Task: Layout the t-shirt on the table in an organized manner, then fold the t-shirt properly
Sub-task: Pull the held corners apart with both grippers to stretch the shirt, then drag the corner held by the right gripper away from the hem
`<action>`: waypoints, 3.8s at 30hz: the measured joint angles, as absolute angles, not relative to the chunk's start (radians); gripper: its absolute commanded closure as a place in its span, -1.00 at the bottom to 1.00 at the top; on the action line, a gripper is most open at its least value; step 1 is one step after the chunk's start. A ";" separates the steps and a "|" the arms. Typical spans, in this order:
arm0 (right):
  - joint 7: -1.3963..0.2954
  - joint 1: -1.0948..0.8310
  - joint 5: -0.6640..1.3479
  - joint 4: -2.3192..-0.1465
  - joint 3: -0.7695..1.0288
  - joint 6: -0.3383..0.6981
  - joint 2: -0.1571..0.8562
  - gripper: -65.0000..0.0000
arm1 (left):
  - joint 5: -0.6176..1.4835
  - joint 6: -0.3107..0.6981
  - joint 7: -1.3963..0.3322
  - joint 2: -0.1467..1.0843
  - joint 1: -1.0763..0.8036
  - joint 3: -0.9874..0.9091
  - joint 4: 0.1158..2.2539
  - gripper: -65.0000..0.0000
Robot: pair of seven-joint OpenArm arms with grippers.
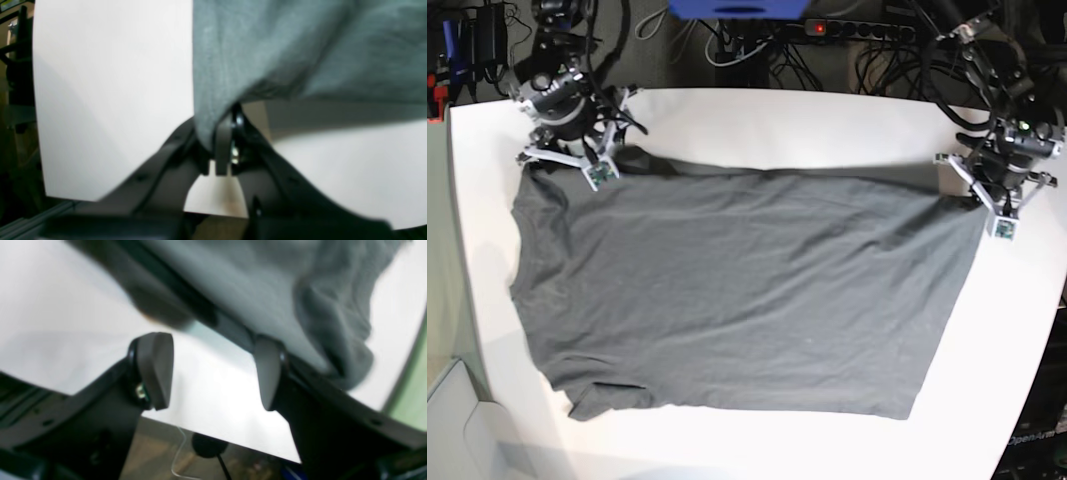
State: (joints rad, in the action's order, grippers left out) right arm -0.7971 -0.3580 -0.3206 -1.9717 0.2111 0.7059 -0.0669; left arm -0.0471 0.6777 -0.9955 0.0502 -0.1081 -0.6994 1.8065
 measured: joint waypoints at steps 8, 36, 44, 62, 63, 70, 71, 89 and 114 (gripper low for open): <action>-0.786 -0.313 -0.324 -1.937 0.213 0.706 -0.086 -0.19 | -0.047 0.677 -0.995 0.052 -0.107 -0.699 1.806 0.99; -0.773 -0.228 -0.318 -1.778 0.215 0.703 -0.097 0.19 | -0.051 0.677 -0.999 0.052 -0.107 -0.699 1.806 0.99; -0.773 -0.274 -0.329 -1.876 0.213 0.701 -0.095 1.00 | -0.047 0.678 -0.996 0.050 -0.108 -0.699 1.853 0.99; -0.797 -0.513 -0.573 -2.008 -0.104 0.702 0.010 1.00 | -0.048 0.677 -0.995 0.064 -0.088 -0.658 1.850 0.99; -0.802 -0.525 -0.573 -2.008 -0.126 0.702 0.014 1.00 | -0.047 0.677 -0.995 0.063 -0.089 -0.652 1.849 0.99; -0.916 -0.525 -0.572 -2.008 -0.204 0.703 0.105 1.00 | -0.047 0.677 -0.999 0.064 -0.089 -0.651 1.849 0.99; -0.933 -0.513 -0.572 -2.008 -0.203 0.703 0.124 1.00 | -0.047 0.677 -0.999 0.064 -0.089 -0.651 1.849 0.99; -0.999 -0.535 -0.572 -2.009 -0.335 0.702 0.215 1.00 | -0.047 0.678 -0.999 0.078 -0.100 -0.651 1.852 0.99; -1.185 -0.485 -0.569 -2.009 -0.422 0.702 0.300 -0.12 | -0.051 0.680 -0.998 0.121 -0.194 -0.651 1.852 0.98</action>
